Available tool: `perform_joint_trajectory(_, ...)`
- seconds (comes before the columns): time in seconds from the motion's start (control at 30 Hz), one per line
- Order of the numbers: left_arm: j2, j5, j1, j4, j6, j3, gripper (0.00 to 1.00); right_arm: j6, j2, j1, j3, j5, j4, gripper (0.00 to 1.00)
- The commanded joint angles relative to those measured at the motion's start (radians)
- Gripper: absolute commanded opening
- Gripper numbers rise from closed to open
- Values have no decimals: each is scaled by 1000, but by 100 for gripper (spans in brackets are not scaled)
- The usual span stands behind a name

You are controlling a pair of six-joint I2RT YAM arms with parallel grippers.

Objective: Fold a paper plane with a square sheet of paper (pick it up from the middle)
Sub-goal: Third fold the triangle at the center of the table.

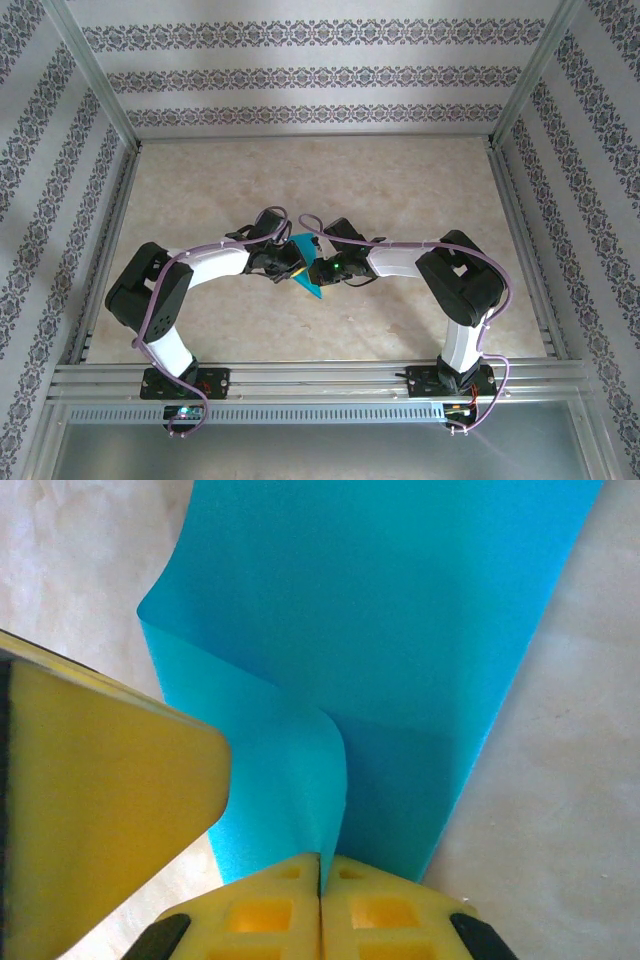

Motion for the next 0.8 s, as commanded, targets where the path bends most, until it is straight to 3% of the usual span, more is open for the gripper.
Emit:
perform_joint_trajectory(0.0,9,-49,-13,7,-37,-13,11,-18,47,2,-3,60,-69,9)
perform_joint_trajectory(0.77,48,-30,-13,127,-38,-105,10,-13,63,3,10,61,-86,9)
